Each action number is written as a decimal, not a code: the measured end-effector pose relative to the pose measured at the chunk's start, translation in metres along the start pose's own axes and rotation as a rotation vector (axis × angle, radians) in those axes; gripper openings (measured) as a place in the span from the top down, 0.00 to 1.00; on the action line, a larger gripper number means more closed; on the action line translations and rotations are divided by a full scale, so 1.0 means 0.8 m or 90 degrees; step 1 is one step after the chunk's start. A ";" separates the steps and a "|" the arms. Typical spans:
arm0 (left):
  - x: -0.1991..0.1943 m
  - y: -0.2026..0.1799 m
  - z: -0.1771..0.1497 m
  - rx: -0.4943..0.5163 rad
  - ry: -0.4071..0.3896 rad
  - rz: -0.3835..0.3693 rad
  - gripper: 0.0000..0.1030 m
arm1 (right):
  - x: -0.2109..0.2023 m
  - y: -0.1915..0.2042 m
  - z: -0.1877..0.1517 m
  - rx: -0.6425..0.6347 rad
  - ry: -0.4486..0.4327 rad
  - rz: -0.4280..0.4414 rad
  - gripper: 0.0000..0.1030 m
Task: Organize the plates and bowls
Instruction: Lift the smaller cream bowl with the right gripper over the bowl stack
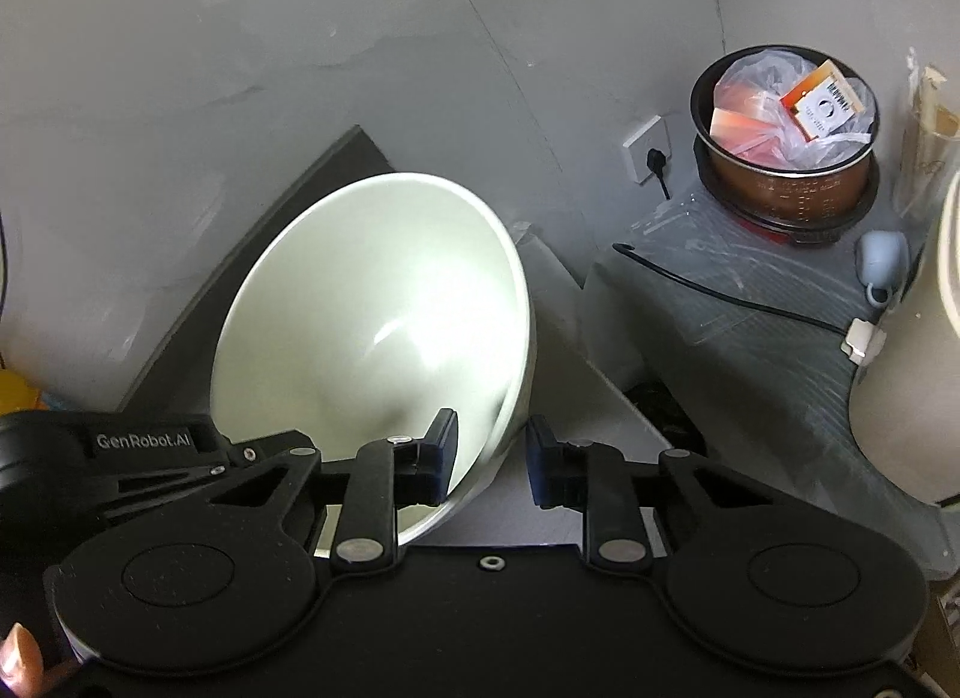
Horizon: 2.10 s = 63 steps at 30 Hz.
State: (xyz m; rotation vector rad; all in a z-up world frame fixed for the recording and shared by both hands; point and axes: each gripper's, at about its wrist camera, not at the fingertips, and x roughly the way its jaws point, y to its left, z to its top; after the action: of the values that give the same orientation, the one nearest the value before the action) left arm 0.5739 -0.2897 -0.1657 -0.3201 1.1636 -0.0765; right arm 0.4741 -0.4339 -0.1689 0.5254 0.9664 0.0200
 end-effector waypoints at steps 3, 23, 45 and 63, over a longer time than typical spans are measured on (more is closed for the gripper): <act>-0.017 0.002 -0.004 0.006 -0.009 0.000 0.91 | -0.017 0.010 -0.009 0.000 -0.007 -0.002 0.77; -0.136 0.052 -0.065 0.050 -0.032 -0.054 0.90 | -0.121 0.061 -0.079 0.007 -0.047 -0.001 0.76; -0.182 0.116 -0.120 0.075 -0.005 -0.089 0.90 | -0.152 0.092 -0.161 -0.003 -0.020 -0.019 0.74; -0.161 0.150 -0.155 0.072 0.049 -0.075 0.87 | -0.138 0.095 -0.202 -0.023 0.032 -0.052 0.73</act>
State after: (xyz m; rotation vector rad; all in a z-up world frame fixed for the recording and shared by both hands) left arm 0.3967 -0.1722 -0.1300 -0.2881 1.2108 -0.2593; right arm 0.2991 -0.3275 -0.1232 0.4544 1.0344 -0.0224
